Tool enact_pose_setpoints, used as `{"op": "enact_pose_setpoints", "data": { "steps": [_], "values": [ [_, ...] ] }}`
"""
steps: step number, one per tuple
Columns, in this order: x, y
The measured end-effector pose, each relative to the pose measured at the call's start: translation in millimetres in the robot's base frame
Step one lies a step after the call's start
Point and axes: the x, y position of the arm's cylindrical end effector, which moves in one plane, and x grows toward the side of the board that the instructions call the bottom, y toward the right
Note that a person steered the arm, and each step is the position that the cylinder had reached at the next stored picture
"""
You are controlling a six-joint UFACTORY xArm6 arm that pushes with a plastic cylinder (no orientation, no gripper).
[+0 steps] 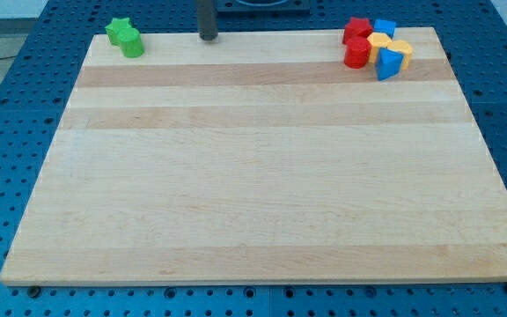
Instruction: Place the green circle at the bottom left of the board
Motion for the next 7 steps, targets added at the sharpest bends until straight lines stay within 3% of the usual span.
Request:
{"op": "enact_pose_setpoints", "data": {
  "steps": [7],
  "values": [
    [-0.5, -117.7]
  ]
}}
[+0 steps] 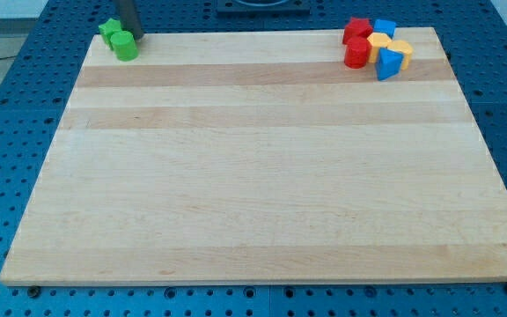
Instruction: Place the green circle at the bottom left of the board
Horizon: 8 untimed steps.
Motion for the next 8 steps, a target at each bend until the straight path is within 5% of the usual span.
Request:
{"op": "enact_pose_setpoints", "data": {
  "steps": [6, 8],
  "values": [
    [130.6, -27.8],
    [152.6, 15.6]
  ]
}}
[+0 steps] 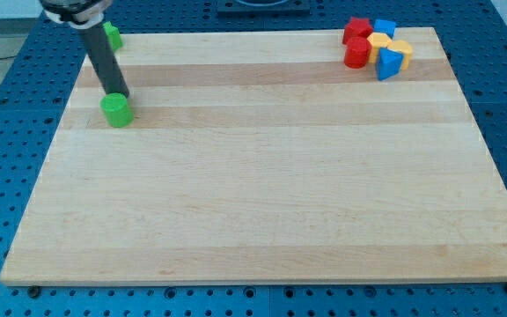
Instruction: Place the green circle at the bottom left of the board
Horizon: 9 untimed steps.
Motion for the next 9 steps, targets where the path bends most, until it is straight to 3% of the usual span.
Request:
{"op": "enact_pose_setpoints", "data": {
  "steps": [2, 8, 9],
  "values": [
    [33.2, 5.9],
    [189.9, 3.0],
    [190.5, -12.3]
  ]
}}
